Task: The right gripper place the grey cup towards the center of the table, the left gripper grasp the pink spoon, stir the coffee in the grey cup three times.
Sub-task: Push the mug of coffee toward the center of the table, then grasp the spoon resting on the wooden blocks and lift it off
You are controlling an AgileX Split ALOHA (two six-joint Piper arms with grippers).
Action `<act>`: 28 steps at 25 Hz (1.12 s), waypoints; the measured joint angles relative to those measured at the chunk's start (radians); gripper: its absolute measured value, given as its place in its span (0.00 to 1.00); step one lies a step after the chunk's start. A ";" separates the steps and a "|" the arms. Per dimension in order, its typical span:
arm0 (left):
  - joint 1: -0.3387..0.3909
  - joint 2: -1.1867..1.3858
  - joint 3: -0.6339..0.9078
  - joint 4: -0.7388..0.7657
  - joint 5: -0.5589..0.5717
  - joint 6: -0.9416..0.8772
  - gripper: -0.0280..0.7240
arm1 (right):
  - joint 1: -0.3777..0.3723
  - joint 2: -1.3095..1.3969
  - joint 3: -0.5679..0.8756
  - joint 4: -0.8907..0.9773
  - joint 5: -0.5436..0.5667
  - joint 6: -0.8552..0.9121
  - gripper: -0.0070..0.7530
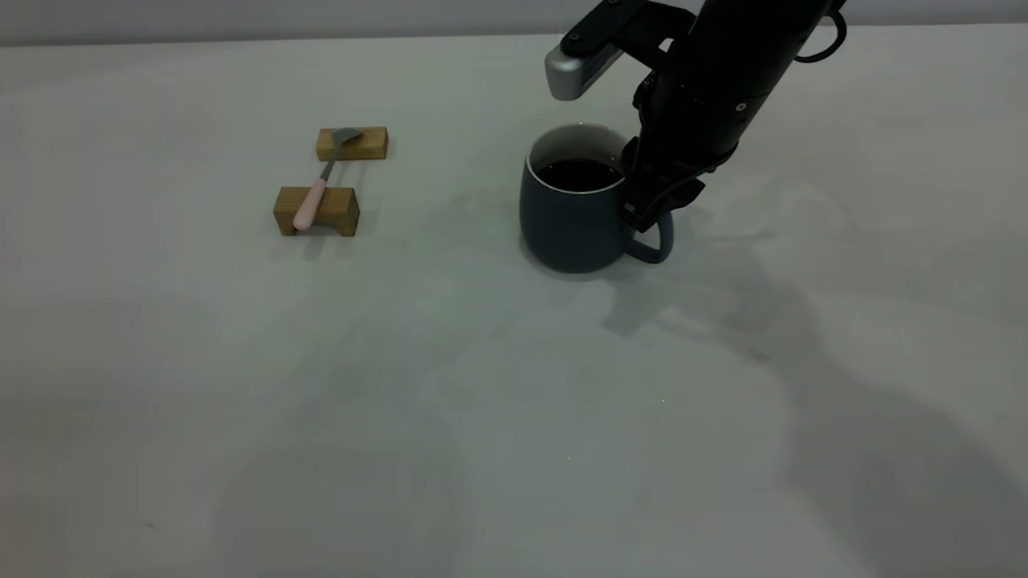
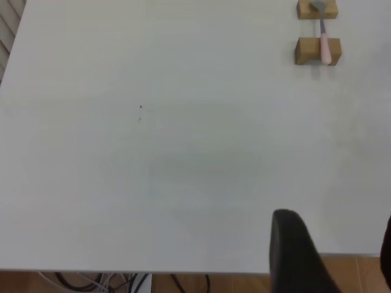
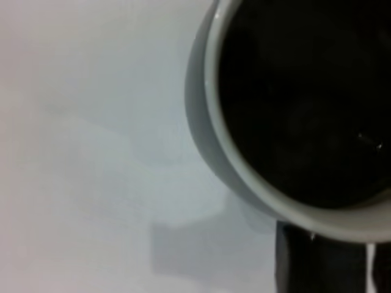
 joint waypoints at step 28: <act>0.000 0.000 0.000 0.000 0.000 0.000 0.60 | 0.000 -0.977 0.069 -0.352 0.875 0.746 0.92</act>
